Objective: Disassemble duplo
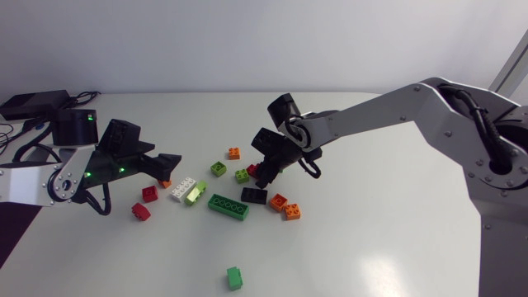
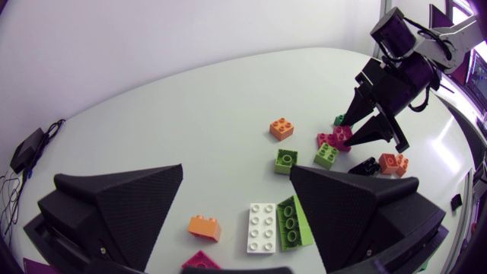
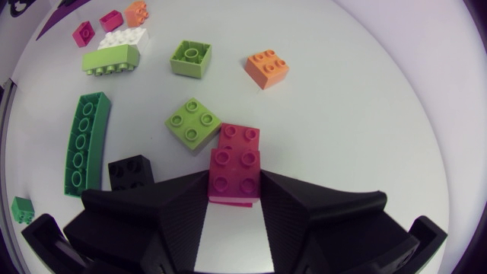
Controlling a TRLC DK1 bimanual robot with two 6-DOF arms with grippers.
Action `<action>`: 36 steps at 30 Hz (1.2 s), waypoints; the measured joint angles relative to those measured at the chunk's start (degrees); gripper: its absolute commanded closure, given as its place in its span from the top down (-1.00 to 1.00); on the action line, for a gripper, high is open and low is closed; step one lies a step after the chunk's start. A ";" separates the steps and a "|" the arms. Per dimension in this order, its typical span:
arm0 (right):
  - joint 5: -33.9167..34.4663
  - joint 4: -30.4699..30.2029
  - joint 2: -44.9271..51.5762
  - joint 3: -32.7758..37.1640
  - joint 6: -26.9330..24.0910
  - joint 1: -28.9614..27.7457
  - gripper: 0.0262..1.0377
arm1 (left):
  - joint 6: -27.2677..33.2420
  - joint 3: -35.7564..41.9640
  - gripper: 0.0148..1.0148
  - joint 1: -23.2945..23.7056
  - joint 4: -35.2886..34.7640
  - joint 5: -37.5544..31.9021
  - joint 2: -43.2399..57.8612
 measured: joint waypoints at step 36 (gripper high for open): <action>4.31 3.85 2.27 5.77 5.07 -11.74 -0.31 | 0.00 0.00 0.95 -0.02 -0.02 0.00 -0.17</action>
